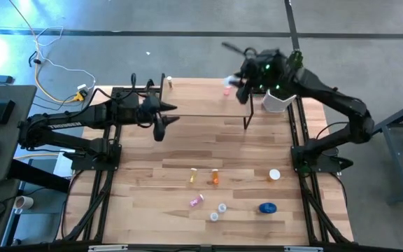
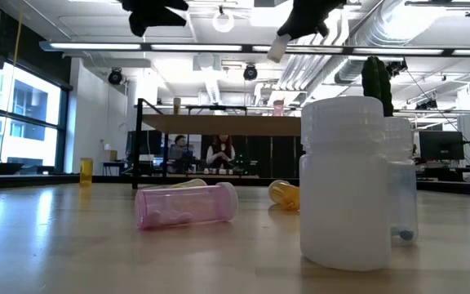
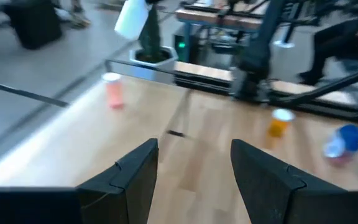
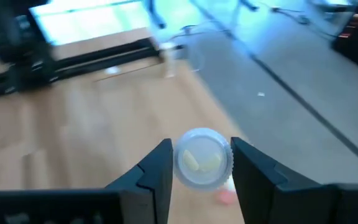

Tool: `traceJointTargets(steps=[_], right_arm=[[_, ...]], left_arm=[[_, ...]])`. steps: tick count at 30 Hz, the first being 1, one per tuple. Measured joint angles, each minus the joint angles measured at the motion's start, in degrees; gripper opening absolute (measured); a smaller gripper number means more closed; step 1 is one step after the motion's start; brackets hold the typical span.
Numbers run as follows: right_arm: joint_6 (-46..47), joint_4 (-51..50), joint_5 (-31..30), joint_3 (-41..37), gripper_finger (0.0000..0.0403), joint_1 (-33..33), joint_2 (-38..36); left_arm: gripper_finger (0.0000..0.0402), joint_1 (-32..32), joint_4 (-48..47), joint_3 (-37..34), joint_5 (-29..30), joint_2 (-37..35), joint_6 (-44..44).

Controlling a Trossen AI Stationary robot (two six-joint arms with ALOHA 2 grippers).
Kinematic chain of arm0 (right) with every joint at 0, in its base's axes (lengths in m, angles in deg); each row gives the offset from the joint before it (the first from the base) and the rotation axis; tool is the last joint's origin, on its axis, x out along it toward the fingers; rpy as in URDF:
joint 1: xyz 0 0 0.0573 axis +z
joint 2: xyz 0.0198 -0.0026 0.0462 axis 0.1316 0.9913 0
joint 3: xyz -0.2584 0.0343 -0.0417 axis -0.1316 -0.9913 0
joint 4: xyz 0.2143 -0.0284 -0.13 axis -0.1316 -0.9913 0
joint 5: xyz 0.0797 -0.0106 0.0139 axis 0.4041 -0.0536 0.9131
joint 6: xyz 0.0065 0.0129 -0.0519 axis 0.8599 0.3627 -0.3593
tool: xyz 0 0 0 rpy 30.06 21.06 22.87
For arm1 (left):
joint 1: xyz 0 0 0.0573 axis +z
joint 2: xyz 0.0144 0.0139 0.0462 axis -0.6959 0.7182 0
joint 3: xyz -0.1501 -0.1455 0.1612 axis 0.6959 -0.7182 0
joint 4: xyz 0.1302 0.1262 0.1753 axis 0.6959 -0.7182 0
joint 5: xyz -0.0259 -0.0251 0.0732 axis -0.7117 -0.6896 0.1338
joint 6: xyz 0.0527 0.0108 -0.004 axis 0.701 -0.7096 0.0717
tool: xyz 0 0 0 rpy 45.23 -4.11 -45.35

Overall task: Pick and place medicine bottles onto shelf by color
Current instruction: Put the top white medicine bottle on the shelf

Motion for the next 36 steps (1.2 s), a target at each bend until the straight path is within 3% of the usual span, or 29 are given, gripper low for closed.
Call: traceJointTargets(steps=[9, 15, 22, 36], right_arm=[[4.0, -2.7, -1.5, 0.5, 0.0119, -10.3, 0.4], [5.2, -7.9, -1.3, 0.1, 0.0119, -13.1, 3.9], [5.5, -12.1, -0.9, 0.1, 0.0119, -13.0, 8.4], [0.5, -14.8, -0.3, 0.0, 0.0119, -11.9, 13.5]], left_arm=[[0.0193, 0.8, 2.7, 0.0, 10.5, 0.0, 10.4], [0.0193, 5.0, 3.0, 0.0, 10.8, 0.0, 10.7], [0.0193, 10.2, 3.0, 0.0, 6.8, 0.0, 10.1], [0.0193, 12.0, 3.0, 0.0, 6.6, 0.0, 7.1]])
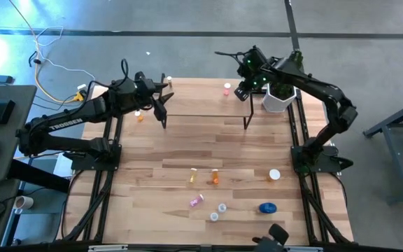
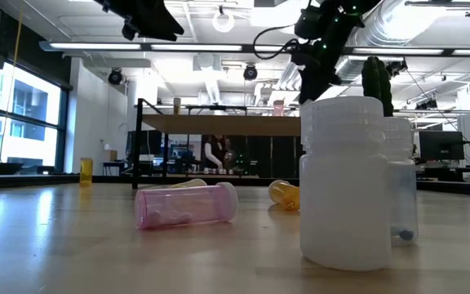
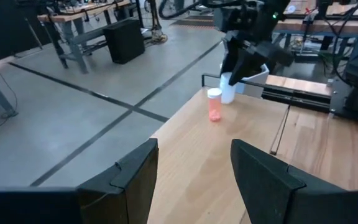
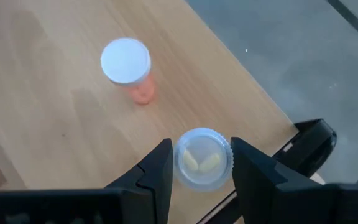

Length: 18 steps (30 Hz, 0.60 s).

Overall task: Pick and place medicine bottles onto shelf by color
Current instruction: Put the top white medicine bottle on the shelf

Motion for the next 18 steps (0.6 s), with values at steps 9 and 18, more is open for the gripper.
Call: traceJointTargets(steps=[9, 18], right_arm=[[0.0, -0.7, 1.7, 0.1, 0.0129, 0.0, 0.1], [0.5, -0.5, 2.0, 0.0, 0.0190, 0.1, 0.4]], left_arm=[[0.0193, 0.0, 0.0, 0.0, 1.3, 0.0, 0.0], [0.0193, 0.0, -1.1, 0.0, 1.4, 0.0, 0.0]])
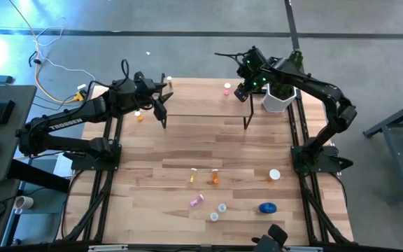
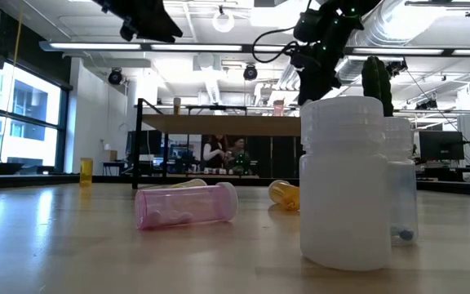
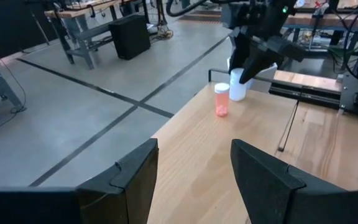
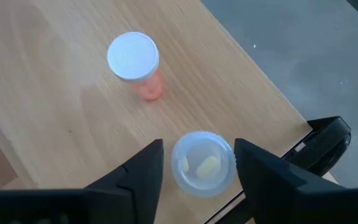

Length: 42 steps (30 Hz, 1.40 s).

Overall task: Pick and place medicine bottles onto shelf by color
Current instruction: Put the top white medicine bottle on the shelf, then put the top orange pill bottle on the shelf

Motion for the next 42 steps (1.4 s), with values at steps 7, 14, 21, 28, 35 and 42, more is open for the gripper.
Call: traceJointTargets(steps=[7, 14, 21, 28, 35, 42], right_arm=[[2.2, 0.2, 0.0, 0.0, 0.0212, 0.0, 0.0], [3.0, -0.1, -0.1, 1.5, 0.0209, 0.0, -0.2], [3.0, -1.6, -2.5, 6.3, 0.0209, 0.0, -0.3], [4.3, -3.2, -2.5, 10.3, 0.0209, 0.3, -0.3], [5.6, -4.6, -2.7, 13.1, 0.0209, 0.9, -0.3], [6.2, -5.4, -3.0, 15.4, 0.0209, 0.9, -0.3]], left_arm=[[0.0193, 0.0, -1.9, 0.0, 0.0, 0.0, -1.9], [0.0219, 0.0, -2.9, 0.0, -0.6, 0.0, -5.2], [0.0238, 0.0, -4.0, 0.0, -5.7, -0.4, -5.6], [0.0239, 0.0, -8.1, 0.0, -5.0, -2.9, -5.6], [0.0239, 0.0, -14.2, 0.0, -4.1, -7.7, -5.6], [0.0239, 0.0, -24.4, 0.0, 0.1, -11.6, -8.6]])
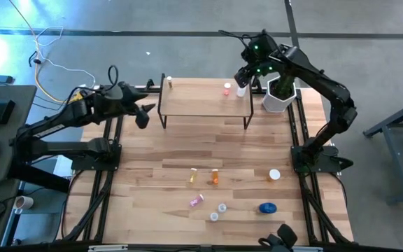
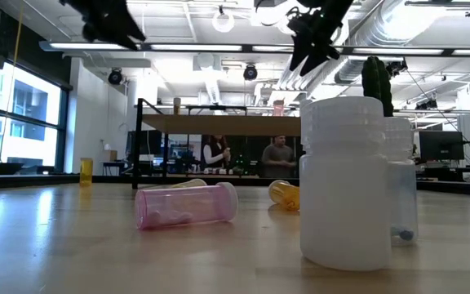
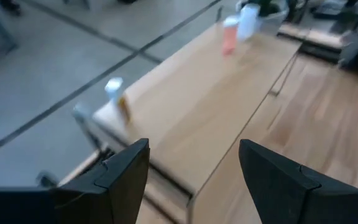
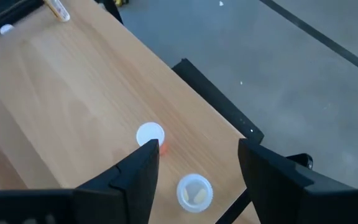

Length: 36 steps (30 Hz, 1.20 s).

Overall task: Pick and place medicine bottles onto shelf by color
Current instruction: Put the top orange pill bottle on the shelf

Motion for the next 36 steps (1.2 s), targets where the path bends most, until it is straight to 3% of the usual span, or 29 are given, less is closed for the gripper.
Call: traceJointTargets(steps=[8, 14, 18, 23, 27, 32, 36], right_arm=[[0.0, -1.1, 0.0, 4.6, 0.0209, 0.0, 0.0], [-0.1, -3.7, 0.0, 9.2, 0.0209, 0.0, 0.0], [-0.1, -5.9, 0.0, 11.4, 0.0209, 0.0, 0.0], [0.9, -7.5, 0.0, 11.9, 0.0209, 0.0, 0.0], [0.9, -9.2, 0.0, 11.9, 0.0209, 0.0, 0.0], [0.9, -9.7, 0.0, 11.9, 0.0209, 0.0, 0.0], [0.9, -9.7, 0.0, 11.9, 0.0209, 0.0, 0.0]], left_arm=[[0.0239, 1.0, -13.7, 0.0, 2.6, -0.1, -0.5], [0.0239, 5.0, -21.6, 0.0, 4.7, 1.5, -0.4], [0.0239, 8.6, -24.2, 0.0, 2.8, 1.8, 0.2], [0.0239, 12.1, -23.2, -0.8, -1.4, 1.6, 0.4], [0.0239, 14.2, -18.9, -6.0, -3.4, 1.0, -1.3], [0.0239, 15.0, -14.0, -11.9, -3.5, 0.9, -6.7], [0.0239, 15.1, -12.3, -12.8, -2.8, 1.1, -10.0]])
